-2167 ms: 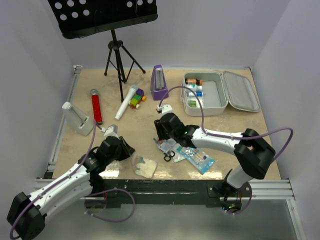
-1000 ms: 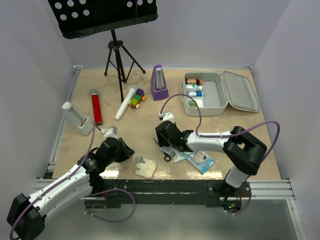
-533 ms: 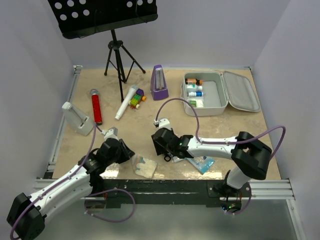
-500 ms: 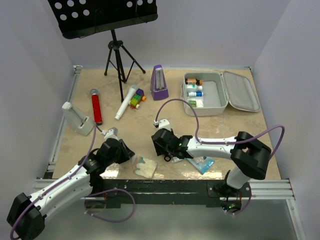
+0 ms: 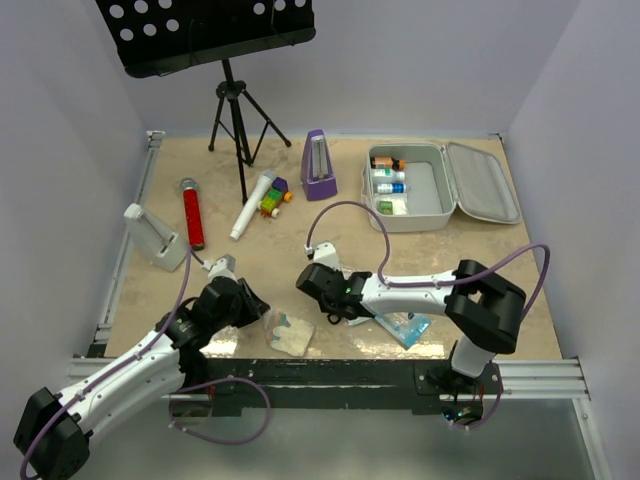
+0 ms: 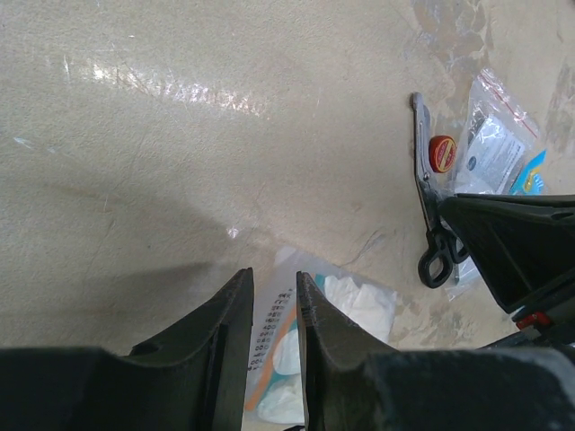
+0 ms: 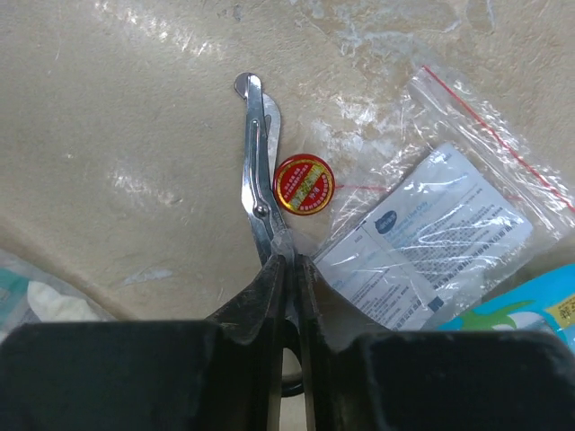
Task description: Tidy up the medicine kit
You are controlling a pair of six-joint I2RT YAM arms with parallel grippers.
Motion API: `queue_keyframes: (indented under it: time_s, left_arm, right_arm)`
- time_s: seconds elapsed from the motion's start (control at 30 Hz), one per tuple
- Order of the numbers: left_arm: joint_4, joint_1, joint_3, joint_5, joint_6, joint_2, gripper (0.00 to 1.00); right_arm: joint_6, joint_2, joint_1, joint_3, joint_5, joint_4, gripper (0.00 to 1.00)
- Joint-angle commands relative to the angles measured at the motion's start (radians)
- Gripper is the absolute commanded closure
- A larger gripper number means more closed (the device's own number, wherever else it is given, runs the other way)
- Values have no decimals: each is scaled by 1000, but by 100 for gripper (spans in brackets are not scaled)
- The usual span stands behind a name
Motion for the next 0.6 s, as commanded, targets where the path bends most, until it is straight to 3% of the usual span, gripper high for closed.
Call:
queue_keyframes:
  time_s: [0.0, 0.23, 0.43, 0.5, 0.57]
  left_arm:
    - [23, 5, -6, 10, -11, -10, 70]
    - [37, 5, -14, 16, -14, -5, 70]
    - [32, 5, -15, 14, -13, -7, 70]
    - [24, 5, -12, 14, -11, -8, 70]
    - [12, 5, -6, 10, -10, -13, 70]
  right_arm:
    - [27, -95, 10, 79, 43, -74, 89]
    - [-25, -158, 9, 188, -64, 23, 98]
    - [-74, -9, -22, 328, -32, 60, 100]
    - [-89, 66, -39, 397, -41, 46, 91]
    - [-96, 124, -45, 444, -32, 17, 72]
